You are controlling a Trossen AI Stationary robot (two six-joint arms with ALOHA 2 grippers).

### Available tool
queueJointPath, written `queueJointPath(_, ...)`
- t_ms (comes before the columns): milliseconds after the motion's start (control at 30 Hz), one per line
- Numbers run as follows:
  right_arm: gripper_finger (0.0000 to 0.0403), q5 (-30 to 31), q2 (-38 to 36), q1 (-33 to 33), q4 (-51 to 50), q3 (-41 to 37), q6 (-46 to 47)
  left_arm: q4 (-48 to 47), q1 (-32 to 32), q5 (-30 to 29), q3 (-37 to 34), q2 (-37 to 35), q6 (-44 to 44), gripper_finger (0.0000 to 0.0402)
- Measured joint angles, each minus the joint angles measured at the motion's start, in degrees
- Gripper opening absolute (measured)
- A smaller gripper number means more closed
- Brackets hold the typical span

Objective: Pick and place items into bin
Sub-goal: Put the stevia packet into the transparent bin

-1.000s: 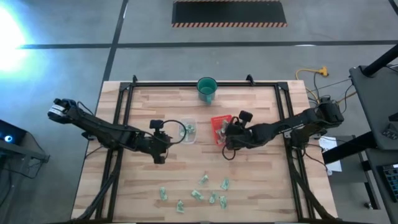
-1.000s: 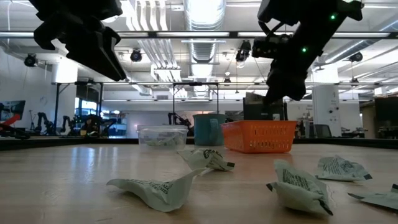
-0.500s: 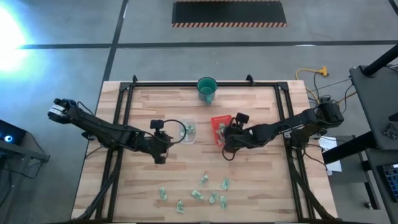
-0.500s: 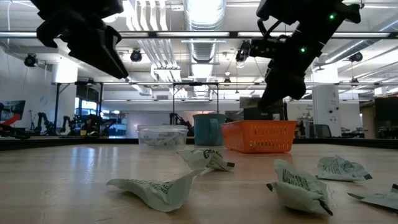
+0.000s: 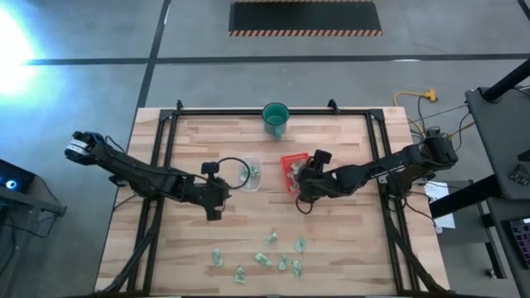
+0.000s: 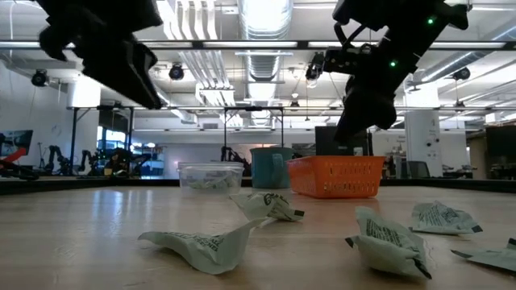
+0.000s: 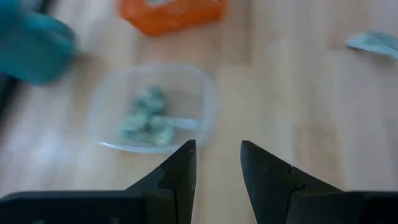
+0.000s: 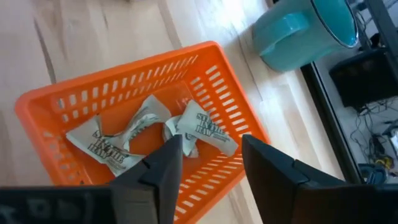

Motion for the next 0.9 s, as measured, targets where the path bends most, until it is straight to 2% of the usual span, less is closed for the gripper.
queueJointPath(167,0.0161,-0.6,-0.9,2.3,0.1,0.6,-1.9,-0.3,-1.1,14.9,-0.8,2.7,-1.4,0.0109)
queueJointPath(233,0.0158,-0.7,-1.6,3.4,-0.1,0.9,-2.5,-0.1,-2.7,17.7,-0.8,4.0,-2.4,0.0109)
queueJointPath(400,0.0147,-0.6,-3.3,6.6,0.2,1.6,-2.5,-0.1,-9.4,18.9,-0.8,7.1,-4.1,0.0109)
queueJointPath(700,0.0133,-0.6,-4.6,9.9,0.5,1.7,-2.5,2.5,-20.4,17.6,-0.2,13.1,-14.2,0.0109)
queueJointPath(900,0.0134,-0.6,-4.6,9.9,0.8,1.7,-2.4,3.7,-24.4,16.3,3.2,18.4,-13.0,0.0109)
